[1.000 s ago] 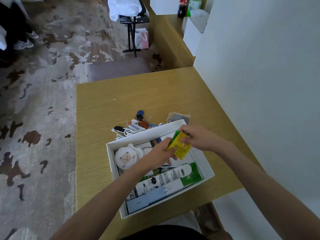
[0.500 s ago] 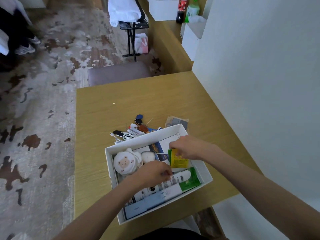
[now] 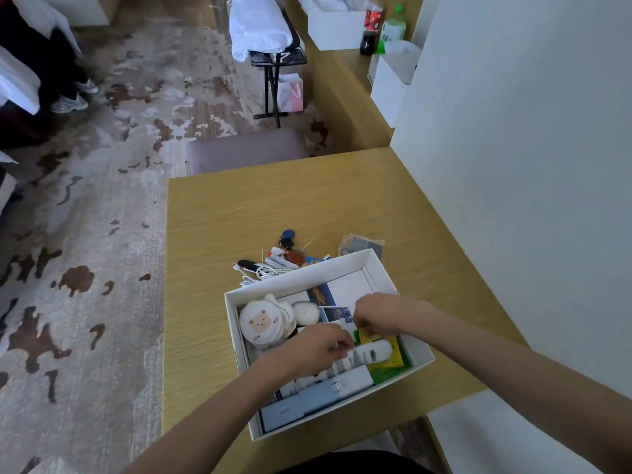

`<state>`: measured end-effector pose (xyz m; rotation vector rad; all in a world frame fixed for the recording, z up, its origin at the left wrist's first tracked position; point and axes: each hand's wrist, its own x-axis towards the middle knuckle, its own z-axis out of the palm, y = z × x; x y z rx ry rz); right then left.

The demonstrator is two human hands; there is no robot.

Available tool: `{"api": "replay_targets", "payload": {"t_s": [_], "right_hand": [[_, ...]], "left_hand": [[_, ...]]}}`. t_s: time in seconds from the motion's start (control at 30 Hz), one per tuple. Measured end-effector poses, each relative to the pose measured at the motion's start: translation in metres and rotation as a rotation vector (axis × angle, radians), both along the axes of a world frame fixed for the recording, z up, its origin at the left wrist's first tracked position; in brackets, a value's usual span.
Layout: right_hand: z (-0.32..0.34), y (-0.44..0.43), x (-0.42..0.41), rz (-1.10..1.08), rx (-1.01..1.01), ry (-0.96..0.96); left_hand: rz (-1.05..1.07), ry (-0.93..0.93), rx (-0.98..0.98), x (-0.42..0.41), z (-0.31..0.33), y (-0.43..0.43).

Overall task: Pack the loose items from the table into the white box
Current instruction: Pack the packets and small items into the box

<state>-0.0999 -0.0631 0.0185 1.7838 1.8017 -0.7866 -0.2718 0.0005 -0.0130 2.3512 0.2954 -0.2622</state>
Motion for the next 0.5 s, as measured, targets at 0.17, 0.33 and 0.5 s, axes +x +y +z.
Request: {"api": "replay_targets", "payload": {"t_s": [0.17,0.33,0.5], "right_hand": [[0.002,-0.003,0.005,0.007,0.064,0.058],[0.004,-0.009,0.001,0.131,0.107,-0.012],[0.005,-0.011,-0.002,0.249,0.050,-0.090]], "left_hand": [[0.014,0.011,-0.010,0.000,0.000,0.001],[0.074,0.052,0.008,0.000,0.001,0.004],[0.038,0.060,0.135,-0.001,0.001,0.005]]}}
